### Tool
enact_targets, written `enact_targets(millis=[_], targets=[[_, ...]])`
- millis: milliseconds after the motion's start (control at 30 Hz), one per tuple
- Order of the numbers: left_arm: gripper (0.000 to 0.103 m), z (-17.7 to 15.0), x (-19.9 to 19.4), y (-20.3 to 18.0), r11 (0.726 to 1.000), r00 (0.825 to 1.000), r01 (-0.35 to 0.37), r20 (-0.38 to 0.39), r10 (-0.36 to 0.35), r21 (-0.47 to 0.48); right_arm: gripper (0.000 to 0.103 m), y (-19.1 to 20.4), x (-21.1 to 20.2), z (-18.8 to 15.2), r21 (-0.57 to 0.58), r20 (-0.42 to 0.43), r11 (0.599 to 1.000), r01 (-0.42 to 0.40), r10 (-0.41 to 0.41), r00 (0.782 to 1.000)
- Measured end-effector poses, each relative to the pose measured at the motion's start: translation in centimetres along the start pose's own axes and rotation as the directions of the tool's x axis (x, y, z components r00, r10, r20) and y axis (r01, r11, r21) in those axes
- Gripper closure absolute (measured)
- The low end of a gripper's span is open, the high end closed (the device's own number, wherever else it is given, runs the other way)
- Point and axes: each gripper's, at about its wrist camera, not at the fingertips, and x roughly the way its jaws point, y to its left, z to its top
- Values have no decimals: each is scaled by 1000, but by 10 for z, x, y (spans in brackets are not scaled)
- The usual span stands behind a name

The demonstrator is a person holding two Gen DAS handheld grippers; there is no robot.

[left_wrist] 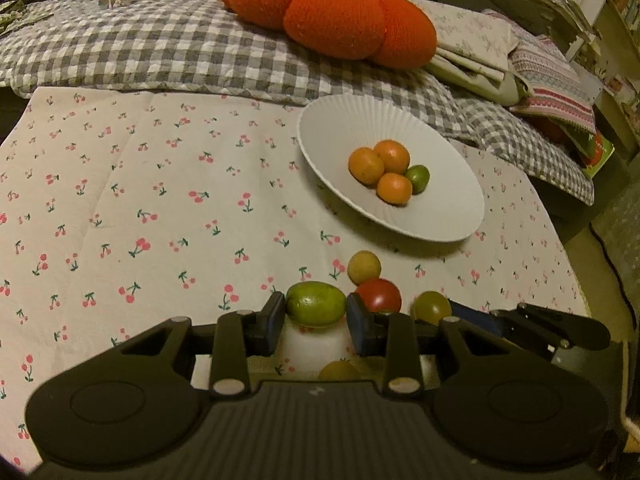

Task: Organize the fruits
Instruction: 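Grasp a green fruit with the left tool while the right tool grasps an olive-green fruit, then place the green fruit on the plate with the left tool while the right tool places its fruit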

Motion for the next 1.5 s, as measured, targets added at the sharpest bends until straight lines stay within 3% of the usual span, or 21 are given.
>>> enact_targets(millis=[733, 1067, 1500], targets=[[71, 29, 4, -14, 1000, 995, 22, 102, -20, -20, 79, -19, -20, 16, 53, 78, 998, 31, -36, 996], [71, 48, 21, -33, 999, 986, 42, 161, -41, 1, 79, -36, -25, 42, 97, 150, 993, 65, -80, 985], [71, 53, 49, -53, 997, 987, 9, 161, -22, 78, 79, -51, 2, 50, 133, 118, 986, 99, -114, 986]])
